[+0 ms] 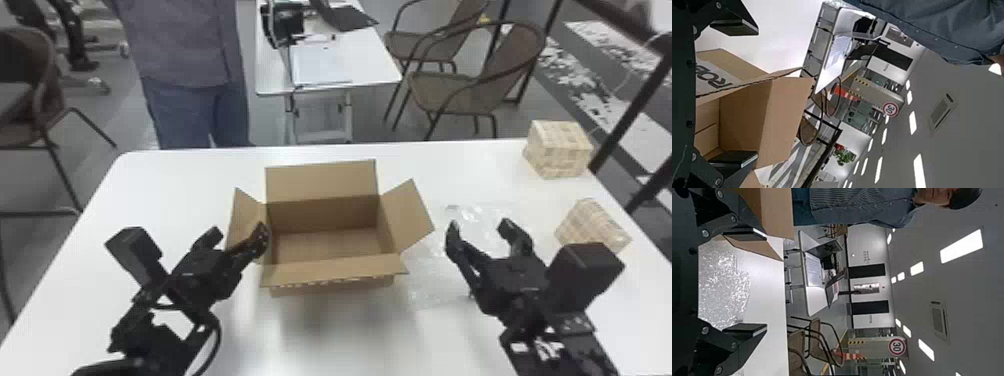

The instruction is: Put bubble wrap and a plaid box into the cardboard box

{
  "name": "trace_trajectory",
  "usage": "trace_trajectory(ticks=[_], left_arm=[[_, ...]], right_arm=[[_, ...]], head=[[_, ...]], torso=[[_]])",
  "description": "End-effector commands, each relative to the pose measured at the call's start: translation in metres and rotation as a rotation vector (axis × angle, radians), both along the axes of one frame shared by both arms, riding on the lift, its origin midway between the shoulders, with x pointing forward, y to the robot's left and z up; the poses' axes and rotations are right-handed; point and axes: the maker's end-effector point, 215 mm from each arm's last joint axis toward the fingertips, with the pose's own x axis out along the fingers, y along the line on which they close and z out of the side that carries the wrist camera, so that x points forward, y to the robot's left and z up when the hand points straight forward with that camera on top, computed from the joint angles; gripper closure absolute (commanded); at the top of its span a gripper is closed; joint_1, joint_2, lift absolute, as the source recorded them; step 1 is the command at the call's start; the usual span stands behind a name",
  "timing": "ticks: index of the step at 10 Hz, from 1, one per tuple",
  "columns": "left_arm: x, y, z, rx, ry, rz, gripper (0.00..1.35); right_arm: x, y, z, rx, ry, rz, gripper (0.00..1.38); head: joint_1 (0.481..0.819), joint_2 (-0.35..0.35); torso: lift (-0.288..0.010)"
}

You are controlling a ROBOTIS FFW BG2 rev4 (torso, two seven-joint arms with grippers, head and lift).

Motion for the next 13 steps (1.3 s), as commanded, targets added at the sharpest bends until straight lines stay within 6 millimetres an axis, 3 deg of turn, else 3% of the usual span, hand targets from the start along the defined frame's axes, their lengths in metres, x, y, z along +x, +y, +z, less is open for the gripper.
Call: trace_trajectory(ticks=[1, 2, 3, 13], left_arm=[[0.005, -0.001, -0.001, 0.01, 0.006, -0.014, 0.34], [0.006, -0.001, -0.002, 0.021, 0.009, -0.019, 0.87], [0.005, 0.002, -0.003, 0.032, 0.01, -0.013, 1.23], [0.01, 0.008, 0.014, 0.04, -0.039, 0.012, 1.22]], right_arm=[[0.0, 0.001, 0.0, 0.001, 0.0, 0.002, 0.45], [0.0, 0.002, -0.001, 0.0, 0.002, 0.004, 0.45], [0.0, 0.002, -0.001, 0.003, 0.002, 0.006, 0.45], [0.001, 0.003, -0.004, 0.008, 0.005, 0.01, 0.45]], head=[[0.695, 0.02], [0.695, 0.019], [0.695, 0.019], [0.695, 0.027]], torso=[[-0.107], [-0.107], [-0.107], [-0.107]])
